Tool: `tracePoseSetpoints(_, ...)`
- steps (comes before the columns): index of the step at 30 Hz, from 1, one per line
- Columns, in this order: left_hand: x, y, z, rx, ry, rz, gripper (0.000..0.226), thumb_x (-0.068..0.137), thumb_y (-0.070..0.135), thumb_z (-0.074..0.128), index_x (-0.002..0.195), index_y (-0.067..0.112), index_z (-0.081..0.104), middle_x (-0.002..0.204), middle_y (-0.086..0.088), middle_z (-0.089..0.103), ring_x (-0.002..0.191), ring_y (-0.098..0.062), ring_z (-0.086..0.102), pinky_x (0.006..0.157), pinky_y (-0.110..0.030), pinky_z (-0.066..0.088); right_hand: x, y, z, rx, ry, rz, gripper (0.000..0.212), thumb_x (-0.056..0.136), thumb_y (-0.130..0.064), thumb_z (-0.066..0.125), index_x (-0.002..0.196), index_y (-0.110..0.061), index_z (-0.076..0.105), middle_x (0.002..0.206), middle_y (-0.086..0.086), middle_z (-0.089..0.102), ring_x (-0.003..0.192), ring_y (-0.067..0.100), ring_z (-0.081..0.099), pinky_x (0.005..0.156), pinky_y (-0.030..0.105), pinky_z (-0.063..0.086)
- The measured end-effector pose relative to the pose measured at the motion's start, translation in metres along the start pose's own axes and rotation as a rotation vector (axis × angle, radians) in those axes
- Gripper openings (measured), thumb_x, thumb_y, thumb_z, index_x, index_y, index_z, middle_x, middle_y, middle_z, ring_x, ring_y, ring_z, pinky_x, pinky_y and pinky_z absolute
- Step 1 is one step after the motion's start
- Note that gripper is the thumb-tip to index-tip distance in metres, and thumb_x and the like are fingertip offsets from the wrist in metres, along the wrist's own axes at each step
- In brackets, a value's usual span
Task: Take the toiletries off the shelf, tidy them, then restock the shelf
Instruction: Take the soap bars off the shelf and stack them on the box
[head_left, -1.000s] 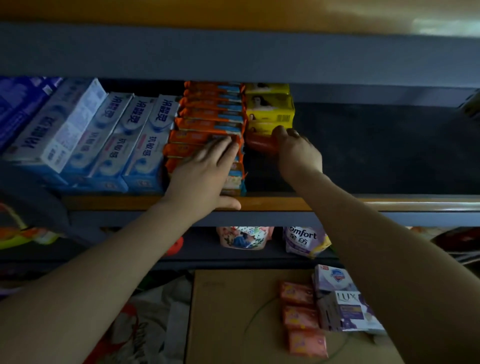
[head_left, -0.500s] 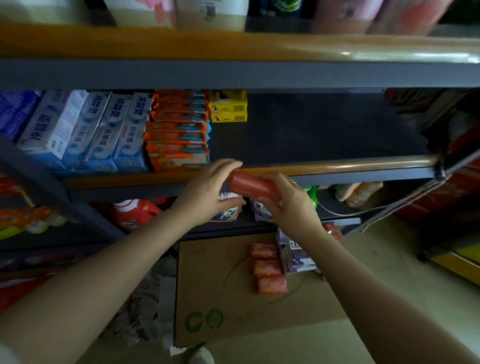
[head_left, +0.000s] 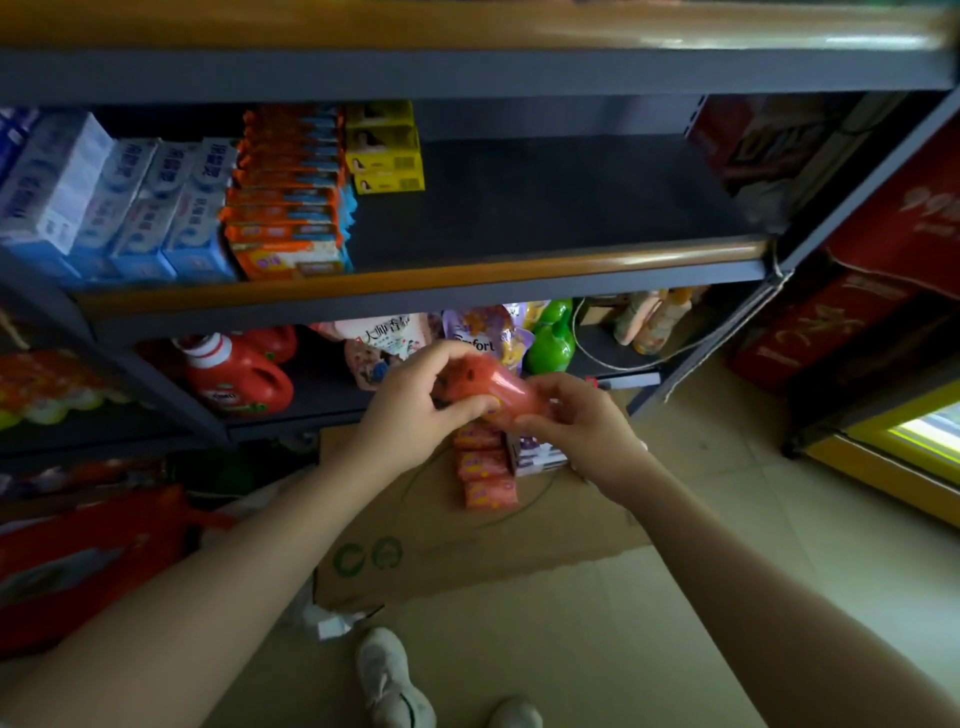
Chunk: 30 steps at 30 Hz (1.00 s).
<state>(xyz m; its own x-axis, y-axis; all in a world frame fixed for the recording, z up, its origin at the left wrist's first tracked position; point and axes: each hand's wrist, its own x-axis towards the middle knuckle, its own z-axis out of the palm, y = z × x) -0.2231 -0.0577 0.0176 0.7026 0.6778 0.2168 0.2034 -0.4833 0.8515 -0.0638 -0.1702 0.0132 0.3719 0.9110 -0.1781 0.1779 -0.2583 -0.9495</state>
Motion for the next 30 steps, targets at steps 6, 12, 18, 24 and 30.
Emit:
tracePoseSetpoints(6, -0.015, -0.003, 0.026, -0.386, -0.036, -0.320, 0.025, 0.075, 0.036, 0.067, 0.097, 0.043, 0.058, 0.095, 0.021, 0.065, 0.090, 0.008, 0.060, 0.073, -0.009, 0.046, -0.030, 0.003, -0.017, -0.144, 0.179, -0.115, 0.034, 0.071, -0.018, 0.079, 0.096, -0.032, 0.060, 0.073, 0.007, 0.065, 0.062, 0.010, 0.056, 0.061, 0.024, 0.047)
tracePoseSetpoints(12, -0.023, -0.012, 0.054, -0.802, 0.016, -0.619, 0.016, 0.081, 0.012, 0.060, 0.094, 0.021, 0.063, 0.089, 0.002, 0.066, 0.076, -0.005, 0.067, 0.065, -0.018, 0.053, -0.048, 0.007, -0.033, -0.231, 0.099, -0.165, 0.035, 0.073, -0.013, 0.076, 0.105, -0.021, 0.063, 0.076, -0.019, 0.054, 0.067, -0.005, 0.051, 0.064, 0.012, 0.040)
tracePoseSetpoints(18, -0.030, -0.006, 0.072, -0.828, -0.133, -0.832, 0.023, 0.086, 0.033, 0.054, 0.091, 0.014, 0.064, 0.061, -0.005, 0.067, 0.050, -0.012, 0.061, 0.048, -0.020, 0.050, -0.050, 0.011, -0.041, 0.203, 0.031, 0.108, 0.002, 0.089, -0.018, 0.059, 0.088, -0.017, 0.060, 0.071, -0.004, 0.063, 0.050, 0.006, 0.060, 0.045, 0.018, 0.045)
tracePoseSetpoints(24, -0.032, 0.002, 0.080, -0.763, -0.183, -1.009, 0.026, 0.088, 0.040, 0.055, 0.093, 0.015, 0.062, 0.051, -0.004, 0.058, 0.037, -0.011, 0.048, 0.040, -0.017, 0.041, -0.048, 0.025, -0.039, 0.279, 0.092, 0.348, 0.019, 0.095, -0.024, 0.050, 0.094, -0.006, 0.055, 0.064, 0.005, 0.063, 0.044, 0.012, 0.057, 0.041, 0.021, 0.040)
tracePoseSetpoints(30, -0.033, 0.013, 0.090, -0.513, -0.101, -0.869, 0.019, 0.085, 0.036, 0.062, 0.082, 0.017, 0.060, 0.058, 0.001, 0.058, 0.039, -0.007, 0.051, 0.038, -0.016, 0.039, -0.051, 0.040, -0.047, 0.544, 0.041, 0.572, 0.016, 0.093, -0.026, 0.050, 0.084, -0.016, 0.057, 0.066, 0.002, 0.059, 0.049, 0.013, 0.055, 0.049, 0.023, 0.033)
